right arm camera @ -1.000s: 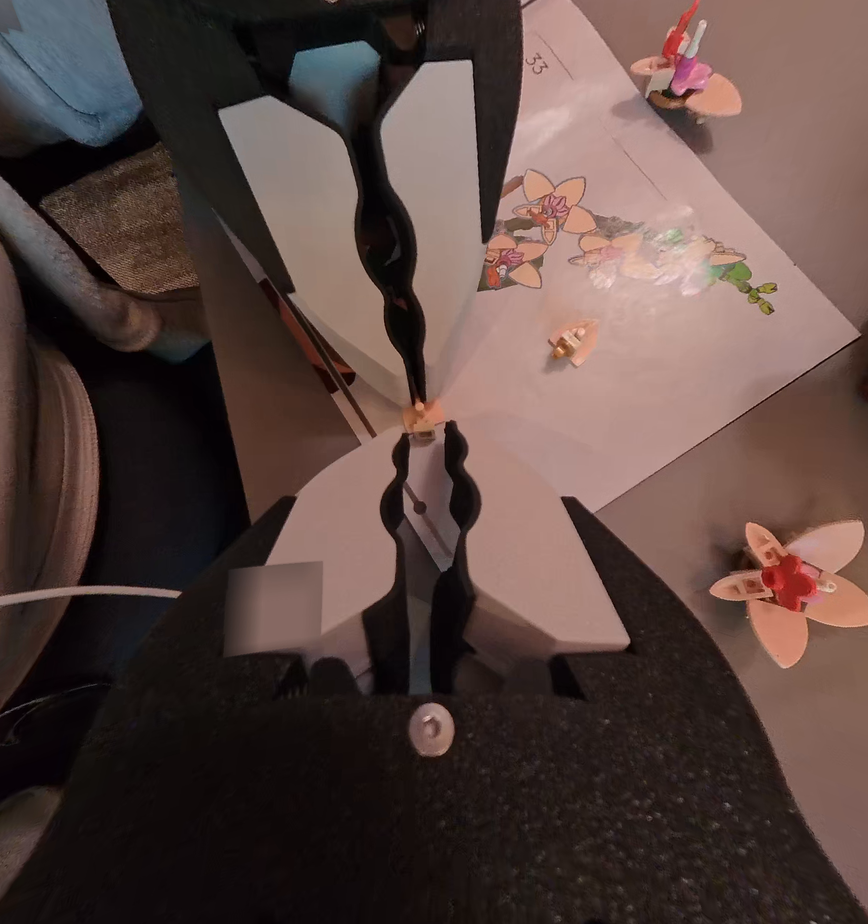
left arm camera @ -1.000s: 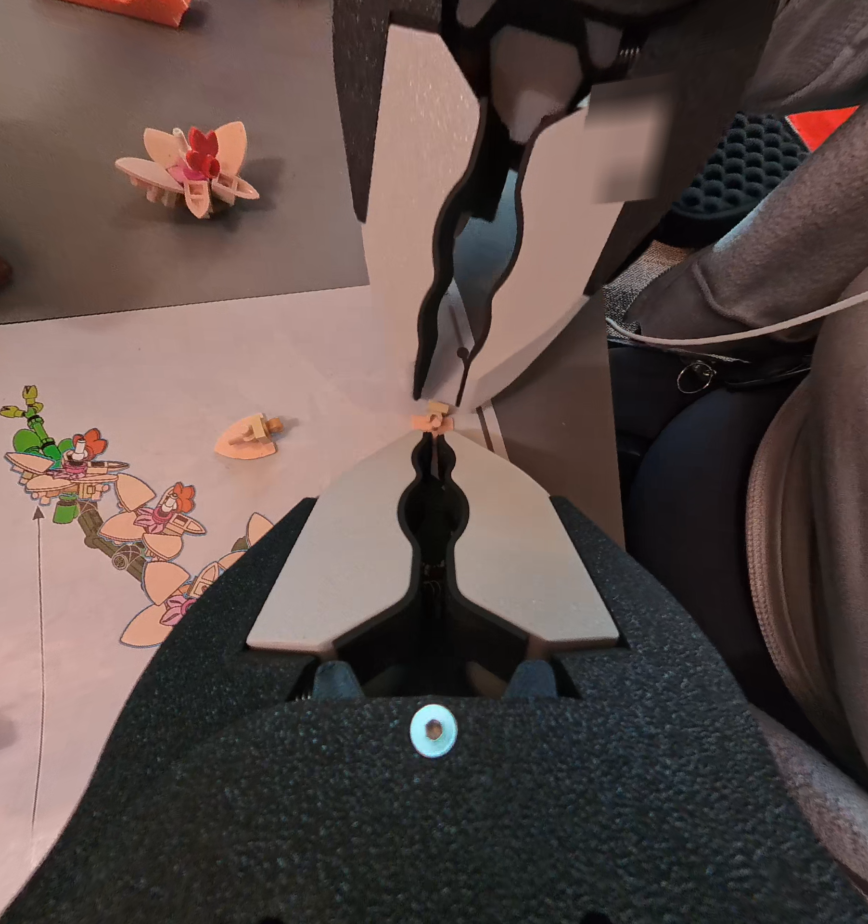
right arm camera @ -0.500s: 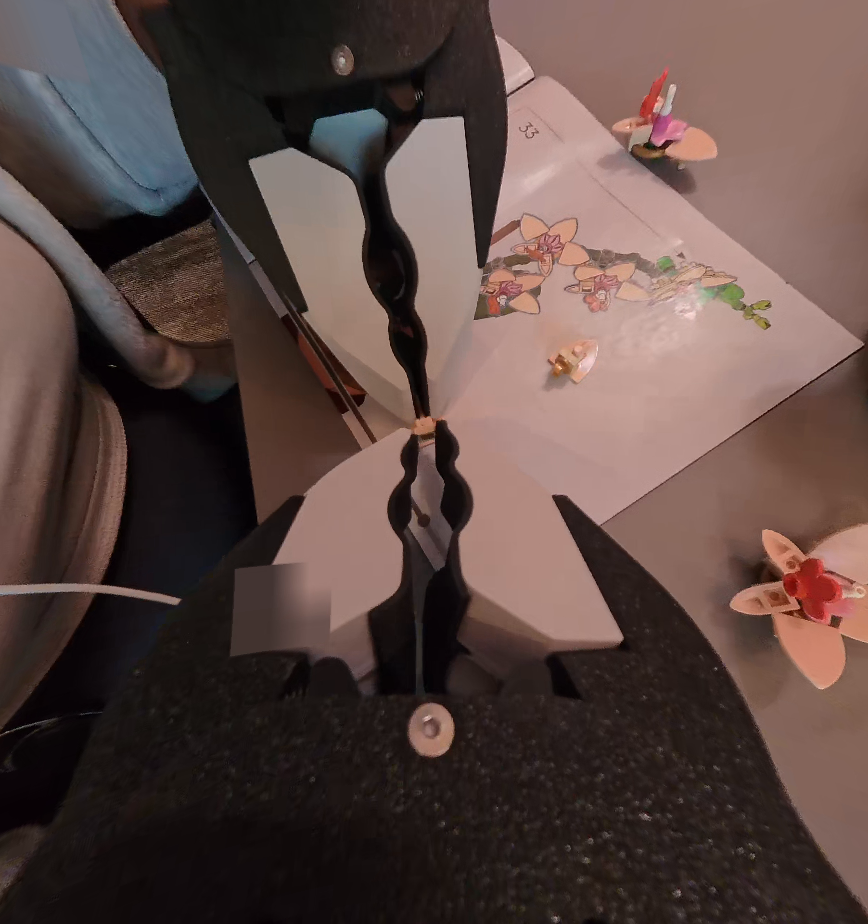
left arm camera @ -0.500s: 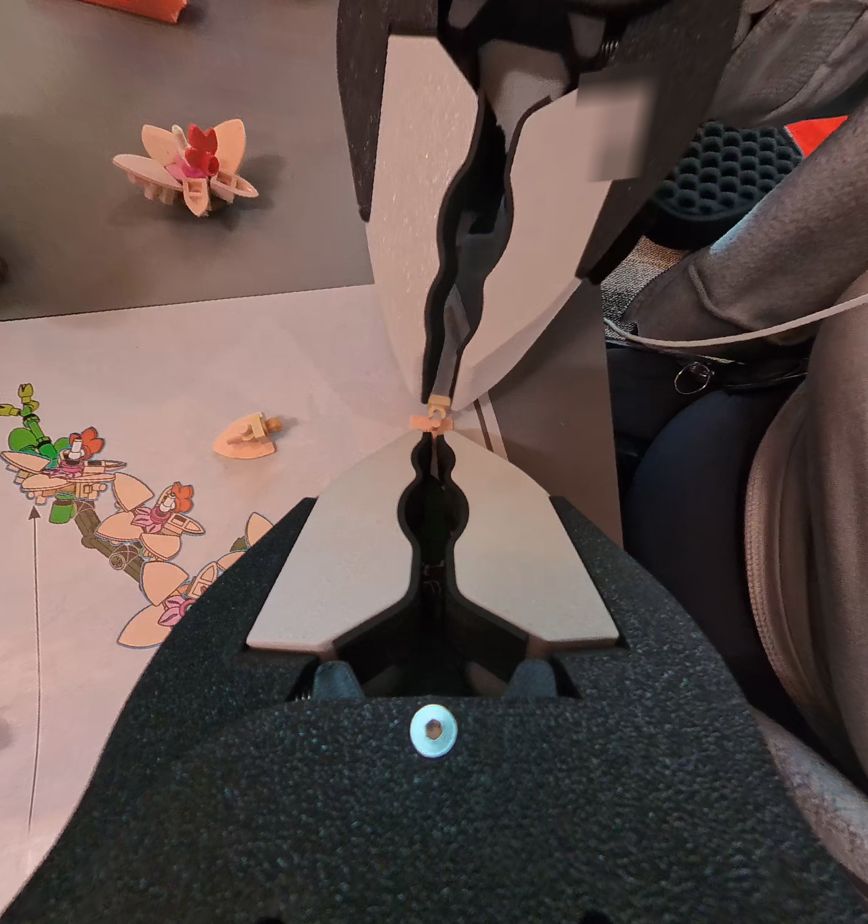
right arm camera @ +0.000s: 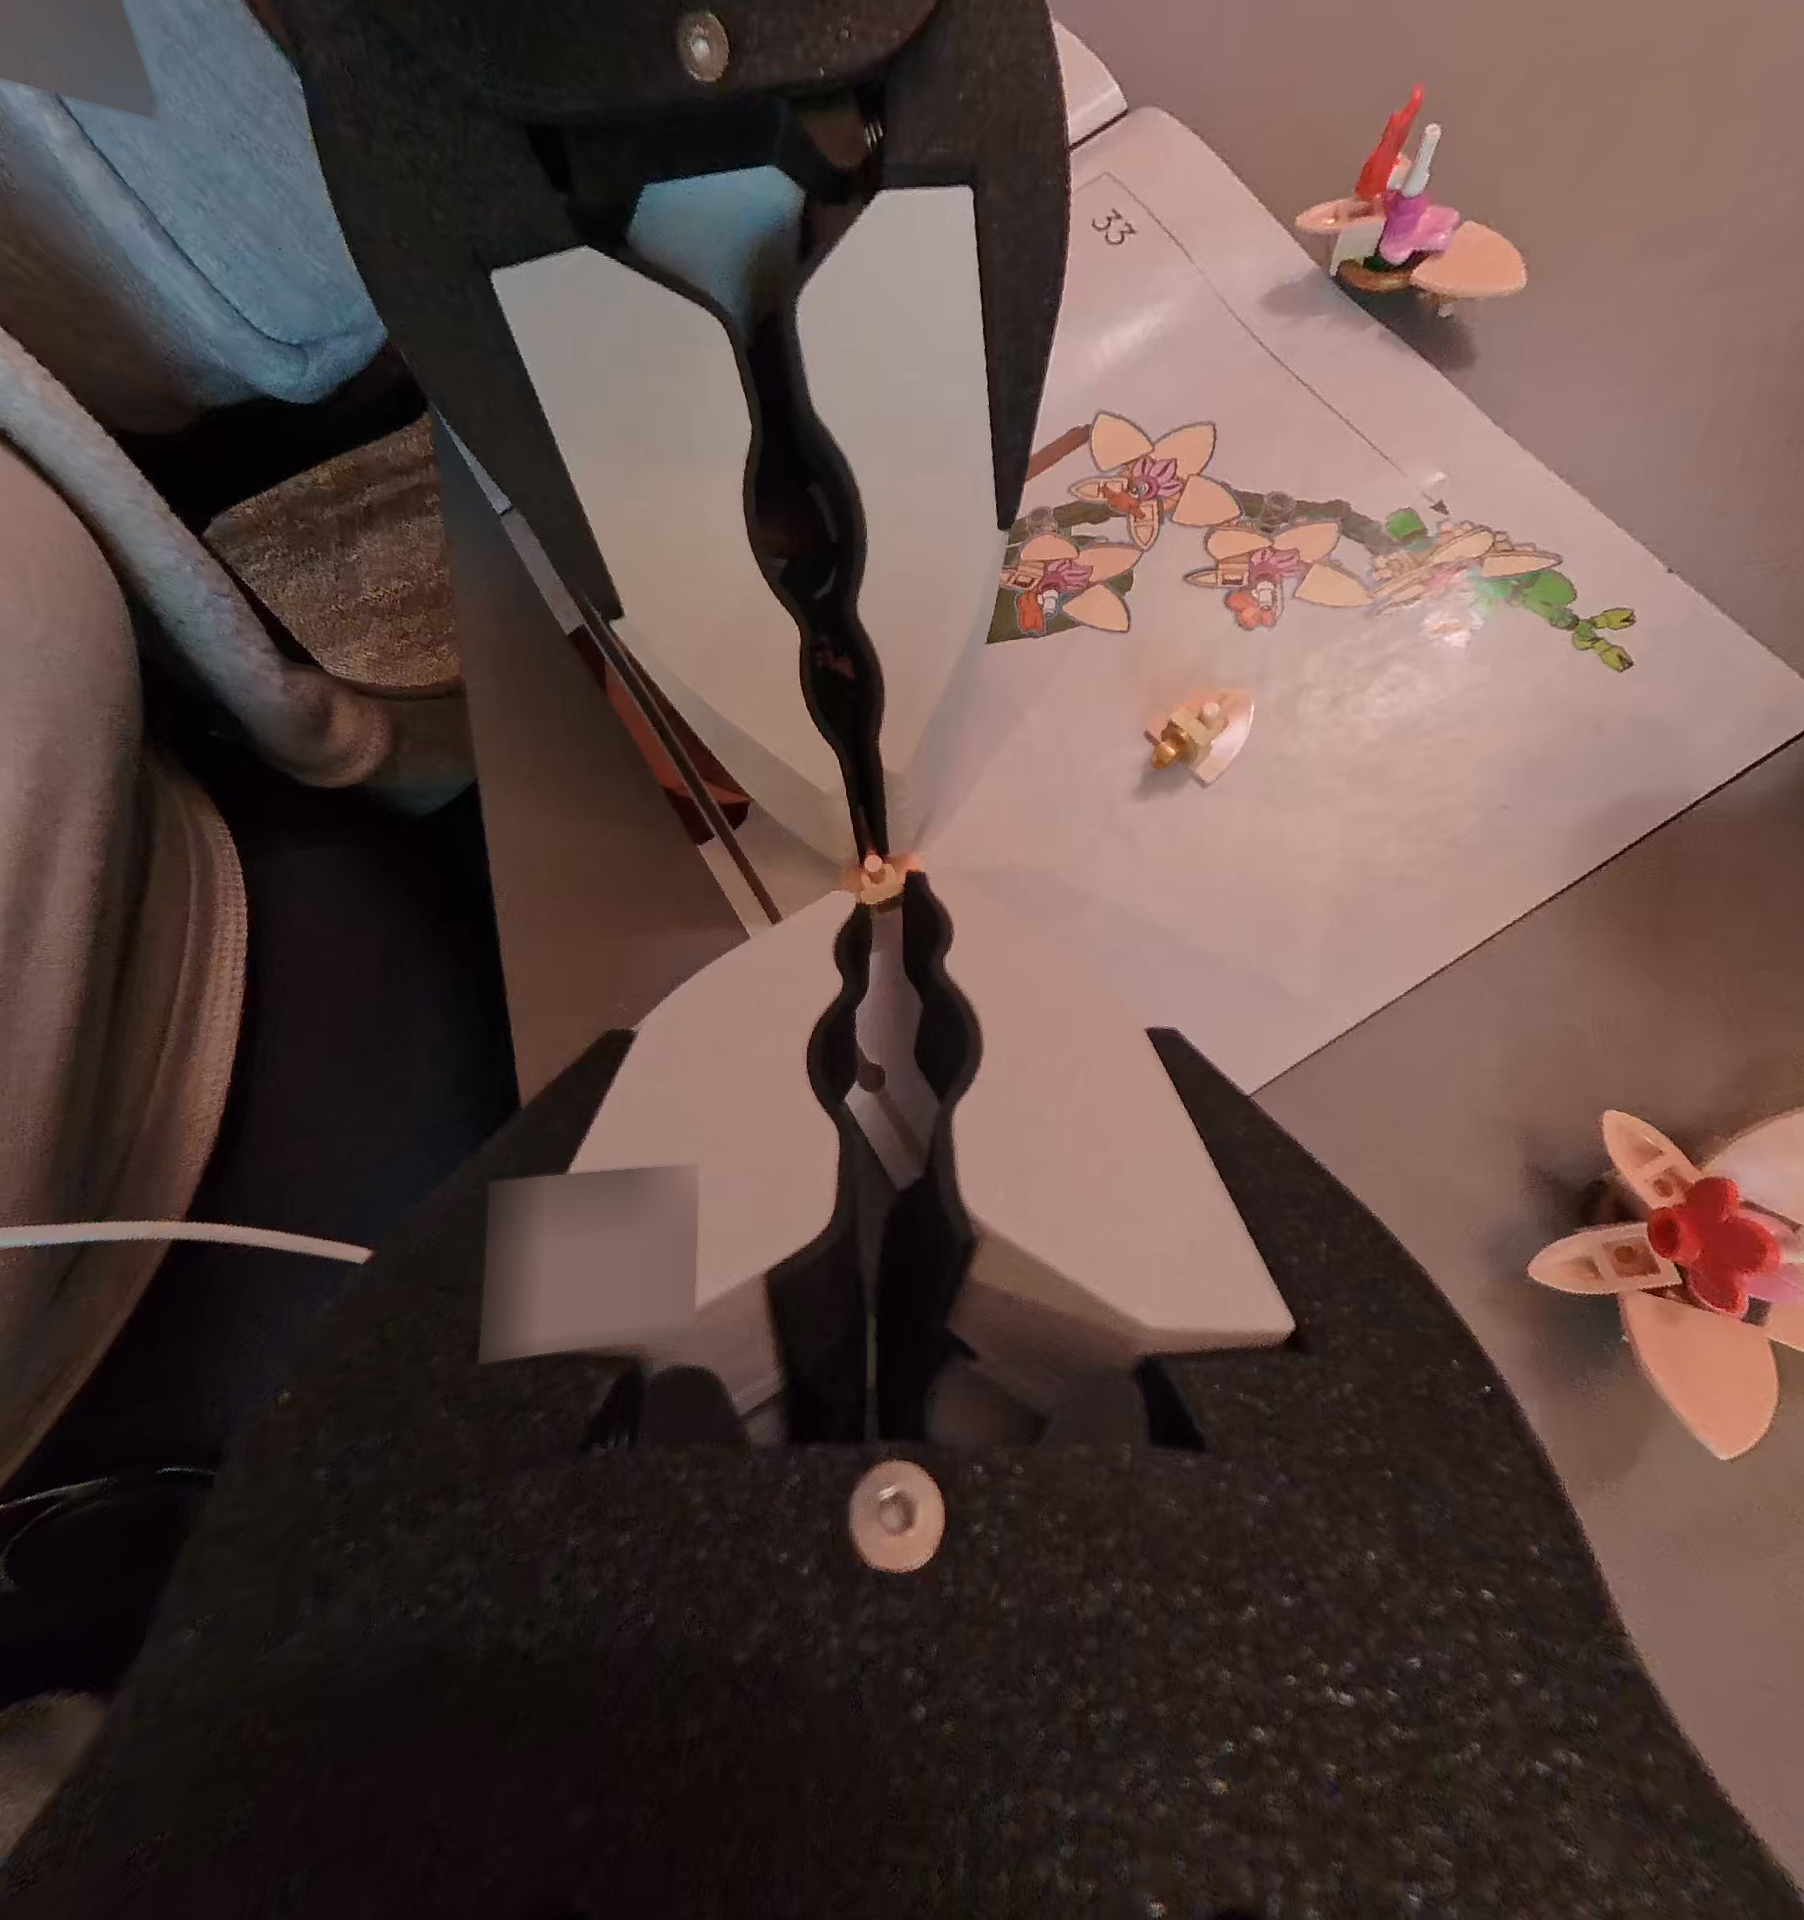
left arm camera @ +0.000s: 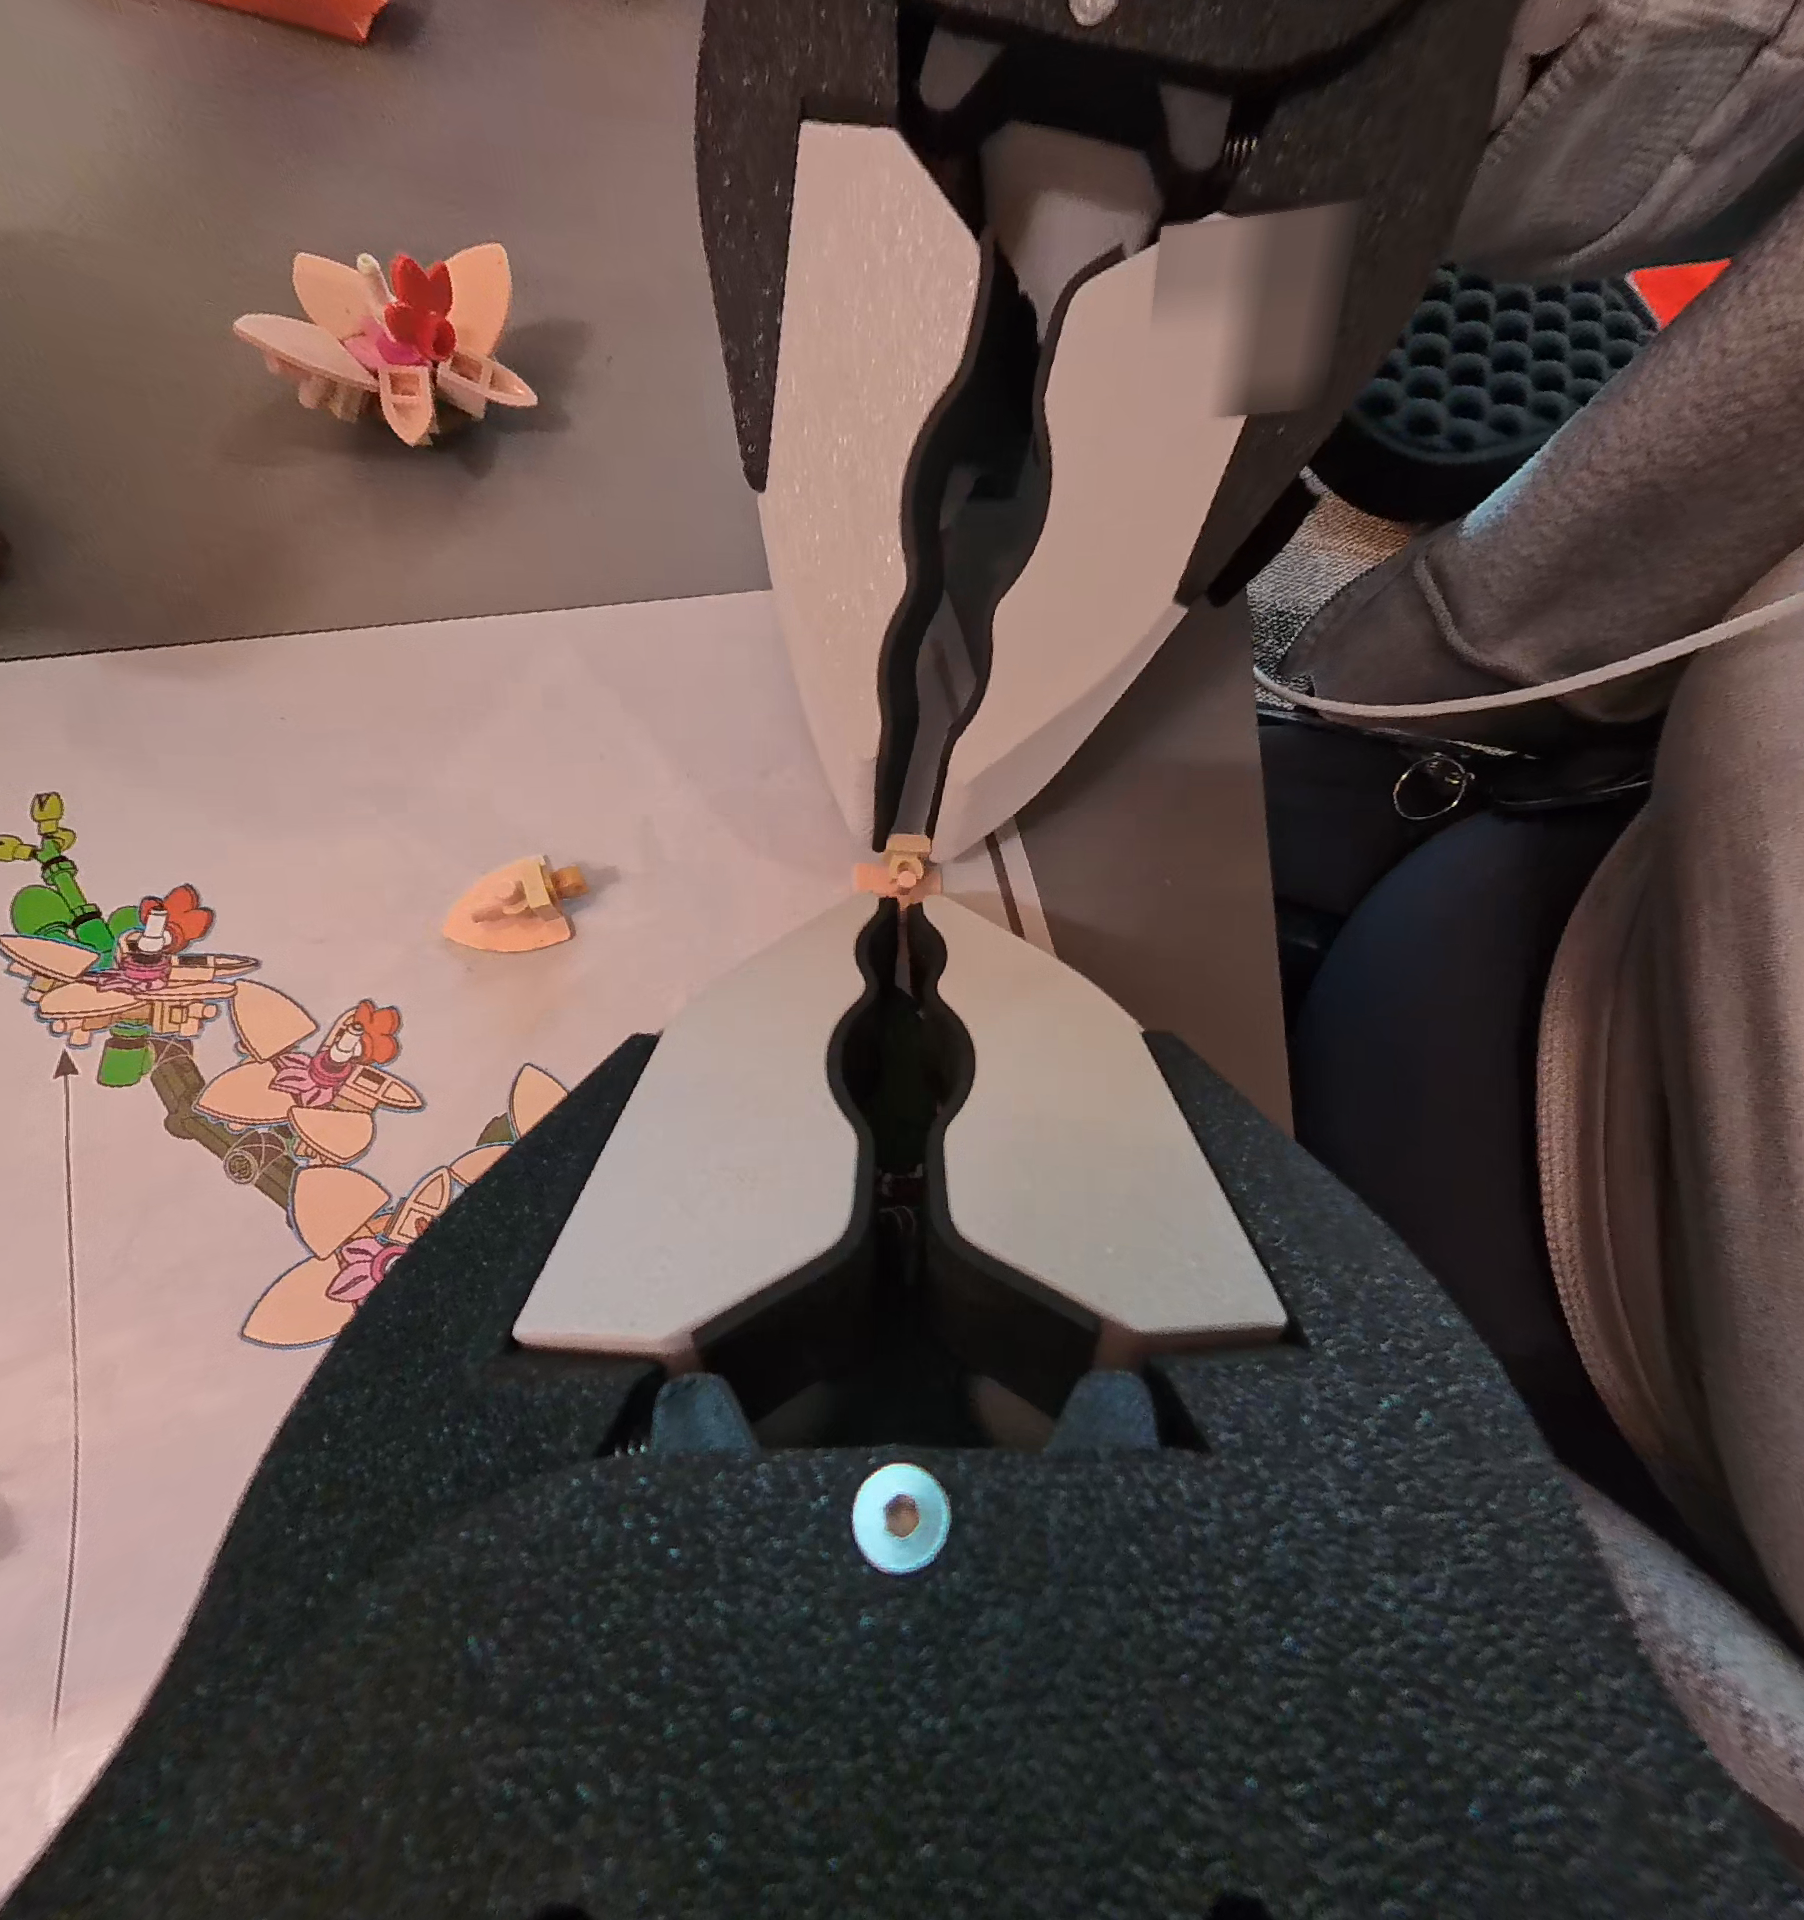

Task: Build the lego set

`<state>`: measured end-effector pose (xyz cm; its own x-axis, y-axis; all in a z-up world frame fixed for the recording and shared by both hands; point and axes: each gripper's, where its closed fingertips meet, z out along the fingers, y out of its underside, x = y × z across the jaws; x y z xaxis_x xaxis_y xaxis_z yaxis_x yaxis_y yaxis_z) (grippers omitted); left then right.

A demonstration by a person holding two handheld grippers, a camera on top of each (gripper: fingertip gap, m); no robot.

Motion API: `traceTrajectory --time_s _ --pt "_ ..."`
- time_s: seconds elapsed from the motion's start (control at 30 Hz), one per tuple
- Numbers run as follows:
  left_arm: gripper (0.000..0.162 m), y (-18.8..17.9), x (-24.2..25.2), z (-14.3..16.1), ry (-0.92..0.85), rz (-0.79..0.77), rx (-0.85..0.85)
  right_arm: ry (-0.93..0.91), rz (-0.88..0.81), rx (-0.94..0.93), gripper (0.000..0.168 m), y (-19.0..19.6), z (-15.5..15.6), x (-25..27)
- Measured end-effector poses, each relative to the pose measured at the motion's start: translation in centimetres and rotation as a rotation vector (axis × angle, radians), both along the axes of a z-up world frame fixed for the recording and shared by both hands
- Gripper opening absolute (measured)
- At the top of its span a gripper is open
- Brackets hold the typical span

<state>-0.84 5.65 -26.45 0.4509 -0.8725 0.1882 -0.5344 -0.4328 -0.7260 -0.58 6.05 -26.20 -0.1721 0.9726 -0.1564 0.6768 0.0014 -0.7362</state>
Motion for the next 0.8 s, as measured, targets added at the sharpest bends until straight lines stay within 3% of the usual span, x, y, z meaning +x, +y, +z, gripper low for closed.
traceTrajectory --time_s 0.8 --pt "0.002 0.06 0.01 -0.04 0.014 0.005 0.025 -0.019 -0.049 -0.001 0.006 -0.11 -0.30 -0.24"
